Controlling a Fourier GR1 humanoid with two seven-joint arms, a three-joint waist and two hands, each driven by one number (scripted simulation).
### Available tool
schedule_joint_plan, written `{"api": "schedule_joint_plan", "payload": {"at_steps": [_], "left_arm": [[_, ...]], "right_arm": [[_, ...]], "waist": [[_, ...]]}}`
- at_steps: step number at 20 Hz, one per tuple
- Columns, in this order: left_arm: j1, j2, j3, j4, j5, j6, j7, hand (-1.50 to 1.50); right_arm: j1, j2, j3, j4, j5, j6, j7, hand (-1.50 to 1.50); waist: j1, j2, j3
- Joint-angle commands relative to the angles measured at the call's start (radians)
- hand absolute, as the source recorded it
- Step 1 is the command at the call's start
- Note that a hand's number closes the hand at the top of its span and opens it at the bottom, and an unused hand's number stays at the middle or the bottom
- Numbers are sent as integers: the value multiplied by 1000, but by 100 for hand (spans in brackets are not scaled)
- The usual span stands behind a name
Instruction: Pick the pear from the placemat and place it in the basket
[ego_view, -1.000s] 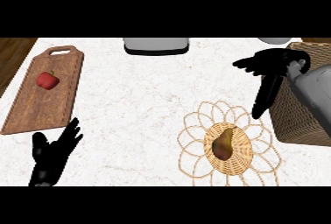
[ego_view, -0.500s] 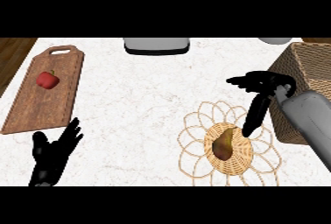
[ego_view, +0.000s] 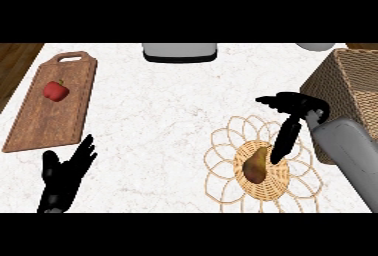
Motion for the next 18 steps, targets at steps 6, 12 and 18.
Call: {"api": "schedule_joint_plan", "payload": {"at_steps": [6,12,18], "left_arm": [[33,-23,-5,15,-25,-6,42,0],[17,-3,40,92,-5,-53,11,0],[24,-36,20,58,-36,-33,32,0]], "right_arm": [[48,61,-19,50,122,-8,-69,-150],[74,115,33,67,156,16,-17,-150],[98,114,2,71,156,49,-15,-150]], "waist": [[8,10,-12],[5,11,-13],[4,10,-12]]}}
